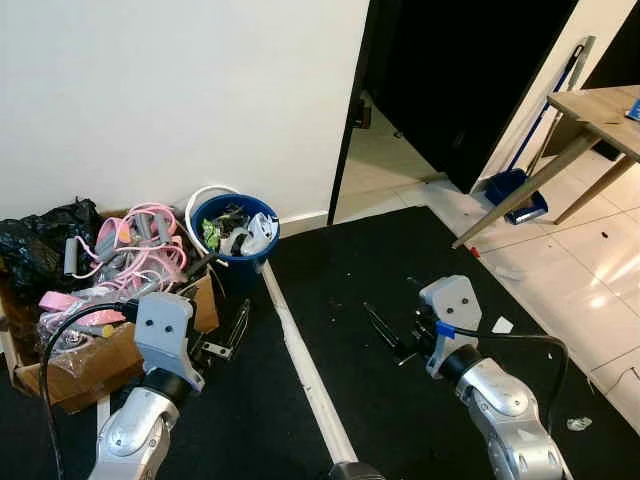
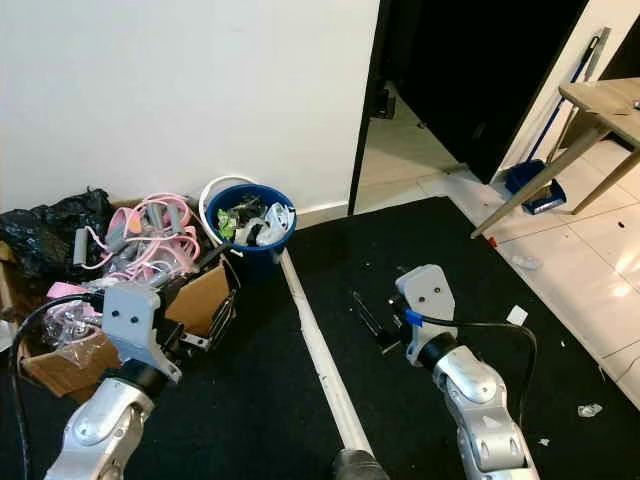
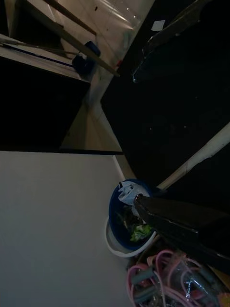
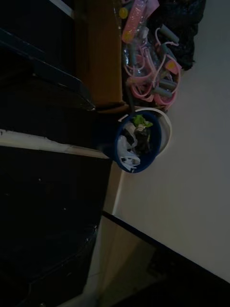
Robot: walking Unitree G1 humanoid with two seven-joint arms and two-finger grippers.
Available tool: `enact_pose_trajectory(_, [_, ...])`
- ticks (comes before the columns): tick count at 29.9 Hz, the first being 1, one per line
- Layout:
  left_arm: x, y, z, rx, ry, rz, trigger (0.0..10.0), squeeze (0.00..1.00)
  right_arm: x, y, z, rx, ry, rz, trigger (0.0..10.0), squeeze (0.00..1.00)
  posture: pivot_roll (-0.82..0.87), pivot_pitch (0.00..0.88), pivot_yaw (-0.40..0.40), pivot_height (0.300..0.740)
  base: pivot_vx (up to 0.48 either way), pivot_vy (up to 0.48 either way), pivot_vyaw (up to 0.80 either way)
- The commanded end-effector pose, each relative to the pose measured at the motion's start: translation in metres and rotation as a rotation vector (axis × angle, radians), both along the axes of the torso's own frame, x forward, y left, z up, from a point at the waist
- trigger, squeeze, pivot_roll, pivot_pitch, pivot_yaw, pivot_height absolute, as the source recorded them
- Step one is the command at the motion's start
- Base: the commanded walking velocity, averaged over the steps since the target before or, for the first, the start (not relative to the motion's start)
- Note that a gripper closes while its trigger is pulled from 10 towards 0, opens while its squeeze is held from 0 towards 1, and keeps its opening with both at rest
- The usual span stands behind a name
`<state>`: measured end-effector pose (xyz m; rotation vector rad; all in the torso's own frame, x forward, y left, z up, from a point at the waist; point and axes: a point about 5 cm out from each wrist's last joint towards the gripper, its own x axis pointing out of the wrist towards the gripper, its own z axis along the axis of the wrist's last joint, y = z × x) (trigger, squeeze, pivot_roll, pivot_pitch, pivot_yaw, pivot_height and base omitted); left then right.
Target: Picking trash to rubbish bin
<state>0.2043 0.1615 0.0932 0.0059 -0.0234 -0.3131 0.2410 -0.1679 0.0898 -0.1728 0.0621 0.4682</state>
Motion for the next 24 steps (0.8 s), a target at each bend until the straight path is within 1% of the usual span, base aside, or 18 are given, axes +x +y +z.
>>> enact_pose_trajectory(1, [-0.0005, -0.0055, -0.0005, 0.006, 0.001, -0.032, 10.0, 0.0, 0.001, -0.0041, -0.004, 0.008, 0.04, -0.023, 10.0, 0.0, -0.1, 0.01, -0.049, 0.74, 0.0, 0.0, -0.8])
enact_pose_trajectory(5, [0.001, -0.0062, -0.0024, 0.023, 0.013, -0.031, 10.0, 0.0, 0.0011, -0.0048, -0.005, 0.016, 0.05, -0.031, 10.0, 0.0, -0.1, 0.01, -0.049, 0.74, 0.0, 0.0, -0.8])
enact_pose_trajectory(7, [0.002, -0.0077, -0.0036, 0.041, 0.02, -0.049, 10.0, 0.0, 0.0013, -0.0049, -0.0054, 0.024, 0.053, -0.041, 10.0, 0.0, -0.1, 0.011, -0.043, 0.74, 0.0, 0.0, -0.8])
enact_pose_trajectory(24, [0.0023, -0.0067, -0.003, 0.032, 0.015, -0.045, 10.0, 0.0, 0.0034, -0.0051, -0.0046, 0.037, 0.06, -0.057, 10.0, 0.0, -0.1, 0.01, -0.04, 0.74, 0.0, 0.0, -0.8])
